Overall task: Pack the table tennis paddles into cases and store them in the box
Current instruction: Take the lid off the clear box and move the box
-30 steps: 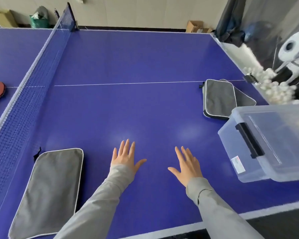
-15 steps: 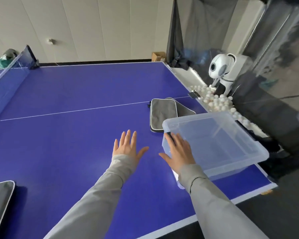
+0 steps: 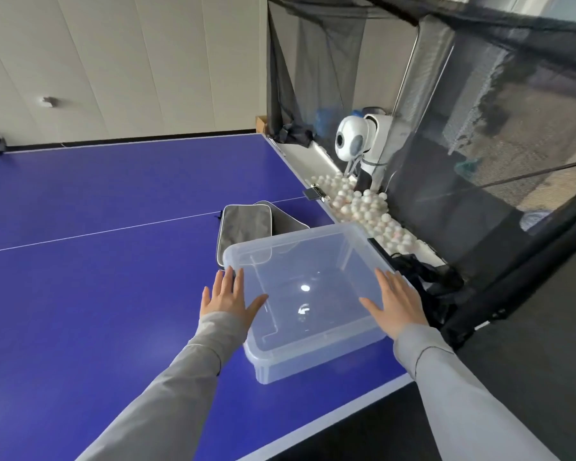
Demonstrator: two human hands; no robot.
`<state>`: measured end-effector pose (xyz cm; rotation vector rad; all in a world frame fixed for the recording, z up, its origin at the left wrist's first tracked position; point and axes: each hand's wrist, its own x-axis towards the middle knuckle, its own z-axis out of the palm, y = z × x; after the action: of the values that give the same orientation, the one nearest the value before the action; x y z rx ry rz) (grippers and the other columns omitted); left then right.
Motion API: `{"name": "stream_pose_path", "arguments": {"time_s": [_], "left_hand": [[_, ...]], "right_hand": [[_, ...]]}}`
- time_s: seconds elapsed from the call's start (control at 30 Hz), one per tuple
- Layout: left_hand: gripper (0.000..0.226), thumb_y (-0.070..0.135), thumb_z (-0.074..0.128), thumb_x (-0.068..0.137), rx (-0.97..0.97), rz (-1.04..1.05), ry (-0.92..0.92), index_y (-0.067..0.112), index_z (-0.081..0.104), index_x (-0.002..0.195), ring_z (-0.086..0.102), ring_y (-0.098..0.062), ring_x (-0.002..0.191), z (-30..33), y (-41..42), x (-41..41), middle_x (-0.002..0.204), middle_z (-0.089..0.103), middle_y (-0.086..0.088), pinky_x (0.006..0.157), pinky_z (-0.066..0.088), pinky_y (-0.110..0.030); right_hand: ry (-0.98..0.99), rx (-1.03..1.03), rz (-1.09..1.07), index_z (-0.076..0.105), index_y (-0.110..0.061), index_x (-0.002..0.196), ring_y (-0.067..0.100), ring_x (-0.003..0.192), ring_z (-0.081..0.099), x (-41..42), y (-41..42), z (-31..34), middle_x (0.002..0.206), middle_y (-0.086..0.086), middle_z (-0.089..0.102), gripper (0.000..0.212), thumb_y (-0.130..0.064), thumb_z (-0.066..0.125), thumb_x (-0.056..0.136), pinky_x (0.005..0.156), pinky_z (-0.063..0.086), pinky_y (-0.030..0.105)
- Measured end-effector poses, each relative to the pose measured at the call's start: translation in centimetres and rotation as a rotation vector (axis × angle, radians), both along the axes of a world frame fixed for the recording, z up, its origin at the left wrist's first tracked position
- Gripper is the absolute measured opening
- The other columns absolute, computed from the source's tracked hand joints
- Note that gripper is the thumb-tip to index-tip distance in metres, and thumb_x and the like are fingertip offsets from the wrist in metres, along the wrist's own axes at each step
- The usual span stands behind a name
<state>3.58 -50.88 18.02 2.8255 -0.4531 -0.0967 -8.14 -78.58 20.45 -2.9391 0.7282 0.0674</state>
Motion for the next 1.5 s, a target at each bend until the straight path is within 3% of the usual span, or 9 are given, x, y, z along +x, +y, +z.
{"name": "stream_pose_path", "arguments": {"time_s": [0.27, 0.47, 0.57, 0.7, 0.8, 0.93, 1.03, 1.23, 1.5], "left_hand": [[0.087, 0.07, 0.028, 0.085, -0.082, 0.157, 0.066, 0.022, -0.006, 0.149, -0.006, -0.016, 0.147, -3.5, -2.4, 4.4, 0.159, -0.007, 0.002, 0.119, 0.009, -0.038], [0.104, 0.056, 0.062, 0.078, -0.514, 0.364, 0.237, 0.018, -0.002, 0.15, 0.012, -0.018, 0.145, -5.2, -2.8, 4.8, 0.158, 0.011, -0.001, 0.116, 0.021, -0.036], [0.107, 0.043, 0.075, 0.073, -0.719, 0.475, 0.334, 0.022, 0.004, 0.15, 0.034, -0.022, 0.135, -5.5, -3.0, 4.7, 0.149, 0.031, 0.0, 0.099, 0.037, -0.03], [0.089, 0.035, 0.085, 0.063, -0.897, 0.639, 0.424, 0.034, 0.036, 0.137, 0.057, -0.018, 0.103, -5.8, -2.4, 3.8, 0.121, 0.059, 0.007, 0.073, 0.046, -0.023], [0.09, 0.029, 0.085, 0.049, -1.087, 0.687, 0.44, 0.026, 0.048, 0.131, 0.063, -0.02, 0.101, -5.7, -2.5, 3.4, 0.114, 0.064, 0.004, 0.088, 0.051, -0.035], [0.09, 0.021, 0.081, 0.046, -1.182, 0.744, 0.473, 0.023, 0.052, 0.131, 0.066, -0.024, 0.093, -5.1, -2.6, 3.3, 0.105, 0.069, 0.0, 0.086, 0.053, -0.039], [0.09, 0.016, 0.082, 0.046, -1.201, 0.778, 0.518, 0.026, 0.053, 0.131, 0.067, -0.026, 0.096, -5.1, -2.4, 3.3, 0.11, 0.069, -0.001, 0.088, 0.053, -0.041], [0.071, 0.001, 0.081, 0.063, -1.186, 0.823, 0.568, 0.042, 0.058, 0.117, 0.068, -0.005, 0.062, -5.6, -2.2, 3.4, 0.076, 0.072, 0.019, 0.05, 0.05, -0.018], [0.078, 0.01, 0.079, 0.046, -1.221, 0.823, 0.626, 0.038, 0.059, 0.116, 0.066, -0.021, 0.078, -5.4, -1.9, 3.7, 0.09, 0.069, 0.004, 0.064, 0.05, -0.029]], "right_hand": [[0.041, 0.066, -0.028, 0.008, -0.016, 0.151, 0.023, 0.147, 0.009, 5.3, -7.3, -1.4, 0.159, 0.007, 0.014, 0.072, -0.049, 0.04, 0.096, 0.116, 0.02, 0.04], [-0.031, 0.342, -0.139, 0.013, -0.017, 0.15, 0.024, 0.142, 0.024, 9.8, -11.7, -2.9, 0.156, 0.005, 0.022, 0.074, -0.046, 0.049, 0.093, 0.11, 0.026, 0.038], [-0.035, 0.571, -0.226, 0.02, -0.015, 0.15, 0.026, 0.138, 0.033, 11.5, -13.3, -3.8, 0.153, 0.008, 0.031, 0.076, -0.044, 0.056, 0.09, 0.11, 0.028, 0.037], [-0.076, 0.756, -0.259, 0.054, -0.017, 0.121, 0.021, 0.104, 0.054, 12.7, -14.8, -5.3, 0.117, 0.002, 0.061, 0.044, -0.038, 0.068, 0.084, 0.092, 0.042, 0.032], [-0.149, 0.887, -0.257, 0.061, -0.013, 0.093, 0.02, 0.086, 0.06, 13.0, -15.6, -6.1, 0.084, -0.007, 0.065, 0.026, -0.032, 0.074, 0.08, 0.076, 0.045, 0.029], [-0.216, 0.974, -0.233, 0.063, -0.021, 0.075, 0.011, 0.065, 0.054, 12.9, -16.1, -6.8, 0.054, -0.017, 0.059, 0.013, -0.026, 0.075, 0.079, 0.059, 0.037, 0.023], [-0.217, 1.042, -0.229, 0.068, -0.02, 0.082, 0.013, 0.073, 0.061, 12.8, -16.6, -7.2, 0.067, -0.013, 0.066, 0.008, -0.024, 0.075, 0.079, 0.066, 0.043, 0.025], [-0.191, 1.122, -0.211, 0.071, -0.014, 0.095, 0.018, 0.083, 0.063, 12.9, -17.0, -7.6, 0.088, 0.003, 0.071, 0.018, -0.023, 0.074, 0.081, 0.077, 0.046, 0.033], [-0.193, 1.256, -0.288, 0.071, -0.013, 0.1, 0.02, 0.095, 0.064, 12.7, -17.8, -7.2, 0.098, 0.004, 0.071, 0.02, -0.024, 0.071, 0.083, 0.097, 0.046, 0.043]]}}
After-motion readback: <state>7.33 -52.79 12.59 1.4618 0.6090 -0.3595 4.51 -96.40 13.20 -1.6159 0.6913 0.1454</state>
